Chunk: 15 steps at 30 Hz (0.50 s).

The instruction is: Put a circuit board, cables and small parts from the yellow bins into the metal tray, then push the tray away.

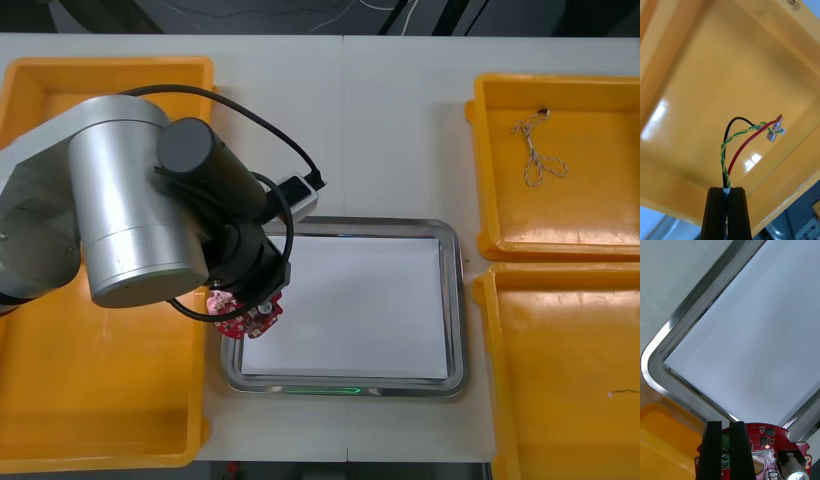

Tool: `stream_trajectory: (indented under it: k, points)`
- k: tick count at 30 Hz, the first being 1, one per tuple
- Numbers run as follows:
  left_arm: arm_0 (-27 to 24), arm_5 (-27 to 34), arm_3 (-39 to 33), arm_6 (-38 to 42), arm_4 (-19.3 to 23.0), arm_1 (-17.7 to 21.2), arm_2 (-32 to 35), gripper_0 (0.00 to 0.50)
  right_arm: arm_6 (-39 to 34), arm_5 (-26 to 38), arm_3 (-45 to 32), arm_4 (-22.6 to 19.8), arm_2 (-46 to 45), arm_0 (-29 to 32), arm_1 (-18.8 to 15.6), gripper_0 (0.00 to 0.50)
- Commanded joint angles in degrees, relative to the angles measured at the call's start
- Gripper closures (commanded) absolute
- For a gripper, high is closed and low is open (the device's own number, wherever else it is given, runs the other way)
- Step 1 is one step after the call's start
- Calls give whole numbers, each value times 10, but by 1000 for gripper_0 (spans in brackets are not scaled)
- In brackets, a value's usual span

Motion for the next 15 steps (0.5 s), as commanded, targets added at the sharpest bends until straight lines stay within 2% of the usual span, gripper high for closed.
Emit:
stream_trajectory:
  k: [1,7,15]
  points:
    - [-33,-26,22,42,-30,-26,-45,500,67,5,-17,-18,-31,-31,-27,500]
    - [-34,-62,44,62,-75,-32,-97,500,171,5,-17,-23,-28,-70,-34,500]
    - [-34,-116,66,114,-112,-33,-160,500,312,5,-17,-15,-18,-100,-54,500]
